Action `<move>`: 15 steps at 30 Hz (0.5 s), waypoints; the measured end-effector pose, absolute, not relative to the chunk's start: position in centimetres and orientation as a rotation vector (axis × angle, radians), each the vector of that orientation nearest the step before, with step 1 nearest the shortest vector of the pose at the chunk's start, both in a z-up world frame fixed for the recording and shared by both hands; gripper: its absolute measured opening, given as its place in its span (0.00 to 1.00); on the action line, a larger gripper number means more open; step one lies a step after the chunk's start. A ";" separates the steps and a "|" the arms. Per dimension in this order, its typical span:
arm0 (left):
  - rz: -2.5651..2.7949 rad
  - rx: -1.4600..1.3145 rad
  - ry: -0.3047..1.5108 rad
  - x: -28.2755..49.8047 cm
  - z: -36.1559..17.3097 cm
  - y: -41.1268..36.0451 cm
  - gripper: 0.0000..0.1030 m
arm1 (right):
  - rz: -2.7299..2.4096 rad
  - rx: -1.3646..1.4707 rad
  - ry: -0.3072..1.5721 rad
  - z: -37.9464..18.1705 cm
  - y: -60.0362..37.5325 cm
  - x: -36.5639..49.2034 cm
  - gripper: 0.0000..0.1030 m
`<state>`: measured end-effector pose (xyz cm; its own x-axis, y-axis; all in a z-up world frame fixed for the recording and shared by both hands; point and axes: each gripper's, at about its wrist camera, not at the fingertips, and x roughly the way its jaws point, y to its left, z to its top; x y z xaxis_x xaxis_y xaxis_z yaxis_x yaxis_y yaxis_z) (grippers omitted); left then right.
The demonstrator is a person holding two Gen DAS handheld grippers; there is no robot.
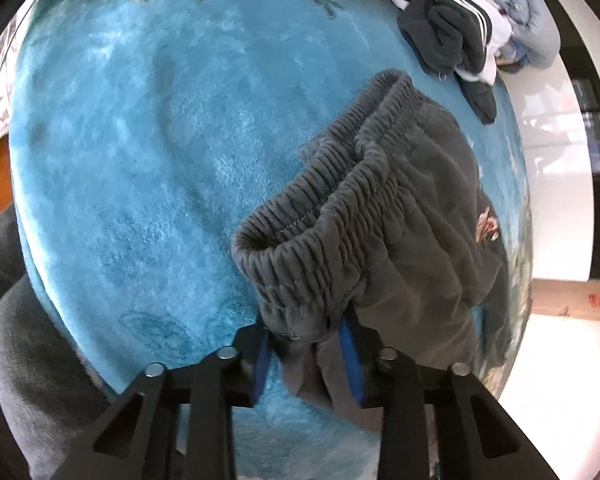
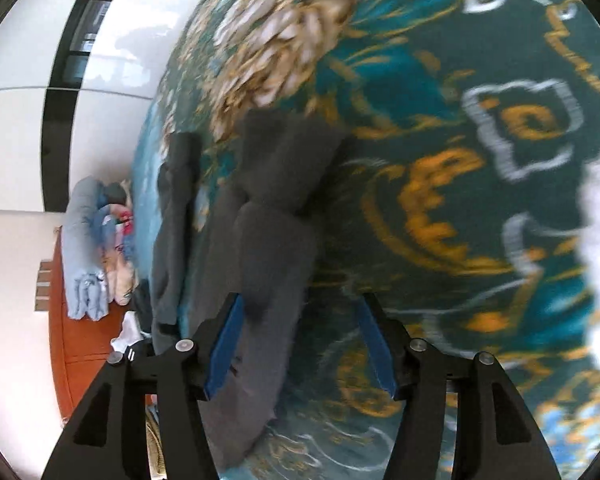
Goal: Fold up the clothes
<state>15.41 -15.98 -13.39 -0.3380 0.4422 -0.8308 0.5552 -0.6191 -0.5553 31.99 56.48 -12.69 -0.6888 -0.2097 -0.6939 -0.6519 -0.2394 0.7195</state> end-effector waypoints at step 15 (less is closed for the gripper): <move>-2.303 1.544 1.535 20.1 -3.5 -19.0 0.14 | 2.337 -0.820 1.584 0.6 55.5 31.2 0.05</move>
<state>20.11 -18.99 -3.48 -0.5251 0.4919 -0.6945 0.4520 -0.5302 -0.7173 31.24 55.54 0.57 -0.8257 -0.1377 -0.5470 -0.4570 -0.4051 0.7919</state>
